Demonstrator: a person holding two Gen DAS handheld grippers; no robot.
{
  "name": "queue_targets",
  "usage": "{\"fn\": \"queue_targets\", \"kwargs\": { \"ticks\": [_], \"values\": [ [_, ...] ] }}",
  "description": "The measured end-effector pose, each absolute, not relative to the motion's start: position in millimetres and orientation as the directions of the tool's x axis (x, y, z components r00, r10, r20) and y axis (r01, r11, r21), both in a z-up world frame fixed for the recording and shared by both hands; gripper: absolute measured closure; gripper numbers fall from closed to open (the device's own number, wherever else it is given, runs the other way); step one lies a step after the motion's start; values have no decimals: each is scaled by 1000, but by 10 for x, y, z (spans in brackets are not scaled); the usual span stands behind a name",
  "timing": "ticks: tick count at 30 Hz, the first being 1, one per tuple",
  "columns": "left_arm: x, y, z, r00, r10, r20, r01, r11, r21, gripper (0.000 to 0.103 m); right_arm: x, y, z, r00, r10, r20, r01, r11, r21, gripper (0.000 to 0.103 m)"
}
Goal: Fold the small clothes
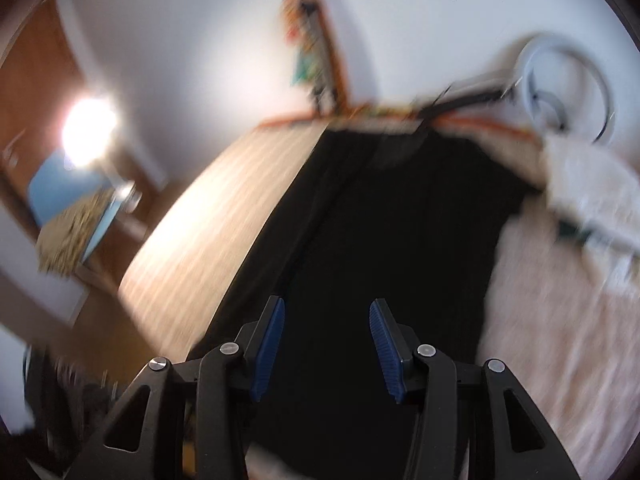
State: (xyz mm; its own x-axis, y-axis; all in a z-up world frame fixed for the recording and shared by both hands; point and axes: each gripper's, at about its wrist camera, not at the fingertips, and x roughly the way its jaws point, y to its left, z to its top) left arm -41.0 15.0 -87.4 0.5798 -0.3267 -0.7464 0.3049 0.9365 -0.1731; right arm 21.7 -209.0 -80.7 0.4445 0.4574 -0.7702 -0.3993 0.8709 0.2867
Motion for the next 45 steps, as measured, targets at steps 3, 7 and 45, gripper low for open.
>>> {"fn": "queue_targets", "kwargs": {
  "ticks": [3, 7, 45],
  "values": [
    [-333, 215, -1043, 570, -293, -768, 270, 949, -162, 71, -135, -1817, -1132, 337, 496, -800, -435, 836, 335, 63],
    [-290, 187, -1185, 530, -304, -791, 270, 945, -183, 71, -289, -1483, -1496, 228, 493, -840, -466, 812, 351, 64],
    [-438, 4, -858, 693, -233, -682, 285, 958, -38, 102, -384, -1857, -1426, 296, 544, -785, -494, 791, 361, 64]
  ]
}}
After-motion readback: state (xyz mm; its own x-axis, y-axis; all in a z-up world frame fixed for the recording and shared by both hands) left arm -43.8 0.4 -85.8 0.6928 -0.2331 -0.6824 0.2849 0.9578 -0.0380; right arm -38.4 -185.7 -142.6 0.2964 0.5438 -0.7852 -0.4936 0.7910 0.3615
